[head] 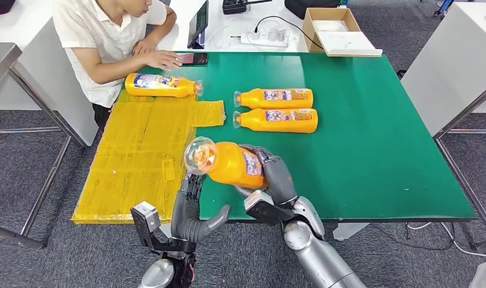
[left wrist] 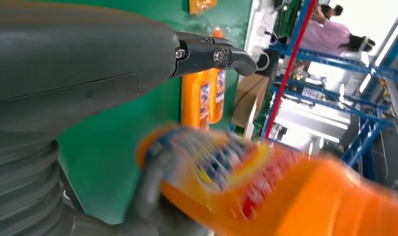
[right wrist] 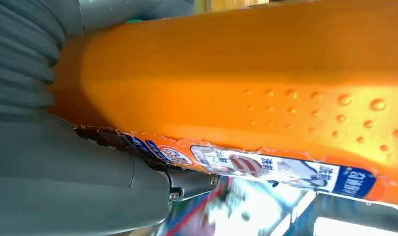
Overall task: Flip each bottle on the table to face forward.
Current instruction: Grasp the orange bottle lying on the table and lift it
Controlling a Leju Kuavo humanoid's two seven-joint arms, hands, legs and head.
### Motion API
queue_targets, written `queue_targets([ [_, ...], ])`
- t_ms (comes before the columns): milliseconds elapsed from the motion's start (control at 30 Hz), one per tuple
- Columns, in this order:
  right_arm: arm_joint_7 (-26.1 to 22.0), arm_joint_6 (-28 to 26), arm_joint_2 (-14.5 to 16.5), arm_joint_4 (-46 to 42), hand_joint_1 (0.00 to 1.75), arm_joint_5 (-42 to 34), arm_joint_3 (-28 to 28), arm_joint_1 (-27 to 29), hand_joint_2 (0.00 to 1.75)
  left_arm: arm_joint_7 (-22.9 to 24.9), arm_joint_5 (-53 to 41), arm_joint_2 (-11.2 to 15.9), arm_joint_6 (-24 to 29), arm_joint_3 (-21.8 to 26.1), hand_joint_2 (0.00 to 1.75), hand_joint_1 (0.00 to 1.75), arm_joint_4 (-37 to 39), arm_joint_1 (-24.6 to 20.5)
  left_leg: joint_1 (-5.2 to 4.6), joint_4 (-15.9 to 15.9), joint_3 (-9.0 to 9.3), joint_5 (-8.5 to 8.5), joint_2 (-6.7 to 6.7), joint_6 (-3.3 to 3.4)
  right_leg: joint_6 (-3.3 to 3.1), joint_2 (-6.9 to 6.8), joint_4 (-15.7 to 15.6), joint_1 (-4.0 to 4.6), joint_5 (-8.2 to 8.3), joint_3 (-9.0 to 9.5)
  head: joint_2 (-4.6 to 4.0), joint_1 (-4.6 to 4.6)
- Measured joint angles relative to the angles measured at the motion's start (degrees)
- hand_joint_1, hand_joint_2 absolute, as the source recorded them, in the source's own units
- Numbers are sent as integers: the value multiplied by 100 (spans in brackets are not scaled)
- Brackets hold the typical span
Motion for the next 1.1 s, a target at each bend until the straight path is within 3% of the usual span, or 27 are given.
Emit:
queue_targets([
  [200, -18, 519, 318, 700, 175, 108, 696, -123, 175, -83, 67, -34, -76, 26, 175, 0, -79, -18, 2, 0, 0, 0, 3, 0, -1, 1, 1, 1, -1, -3, 0, 1],
  [467, -14, 364, 574, 1296, 175, 247, 1177, -354, 175, 198, 724, -55, -63, 225, 175, 2, -151, 6, 0, 0, -1, 1, 5, 0, -1, 2, 0, -1, -1, -5, 0, 0],
  [567, 59, 285, 589, 1342, 175, 234, 1312, -367, 175, 175, 827, -65, 67, 292, 175, 133, -154, 28, 0, 0, -1, 0, 7, 0, -1, 3, 0, -1, 0, -6, -1, 1],
  [600, 71, 260, 592, 1353, 162, 218, 1342, -371, 175, 156, 828, -69, 102, 300, 175, 175, -158, 37, 0, 0, -1, 0, 7, 0, -1, 3, 0, -1, 0, -6, -1, 1],
  [700, 77, 121, 593, 1391, 72, 217, 1409, -374, 175, 211, 842, -73, 113, 322, 175, 175, -165, 58, 0, 0, -2, 0, 7, -1, -1, 3, 0, 0, -1, -9, 0, 1],
  [733, 67, 72, 592, 1404, 54, 217, 1424, -370, 175, 247, 844, -73, 108, 333, 175, 175, -163, 59, 0, 0, -2, 0, 7, -1, -1, 3, 0, 0, -1, -9, 1, 0],
  [767, 51, 32, 592, 1416, 54, 215, 1435, -361, 175, 281, 852, -72, 97, 344, 175, 175, -161, 58, 0, 0, -2, -1, 7, -1, -1, 4, 0, 0, -1, -10, 1, 0],
  [800, 34, 1, 591, 1426, 41, 212, 1444, -349, 175, 303, 866, -72, 81, 355, 175, 175, -158, 57, 0, 0, -2, -1, 8, -1, -1, 4, 0, 0, -1, -10, 1, 1],
  [900, -9, -38, 587, 1437, 0, 208, 1470, -300, 44, 334, 904, -72, 46, 384, 175, 175, -157, 50, 0, 0, -2, -1, 8, -2, -1, 4, 0, 0, -1, -10, 0, 2],
  [933, -33, -50, 585, 1437, 0, 202, 1476, -281, 0, 339, 919, -72, 36, 397, 175, 175, -157, 43, 0, 0, -2, -1, 7, -1, -1, 4, 0, 0, -1, -10, 0, 2],
  [1100, -507, -397, 523, 1294, 0, -64, 1446, -25, 0, 356, 1156, -69, -112, 446, 175, 175, -174, 30, 0, 0, -3, -1, 4, -1, -1, 2, 0, -1, -1, -10, -1, 2],
])
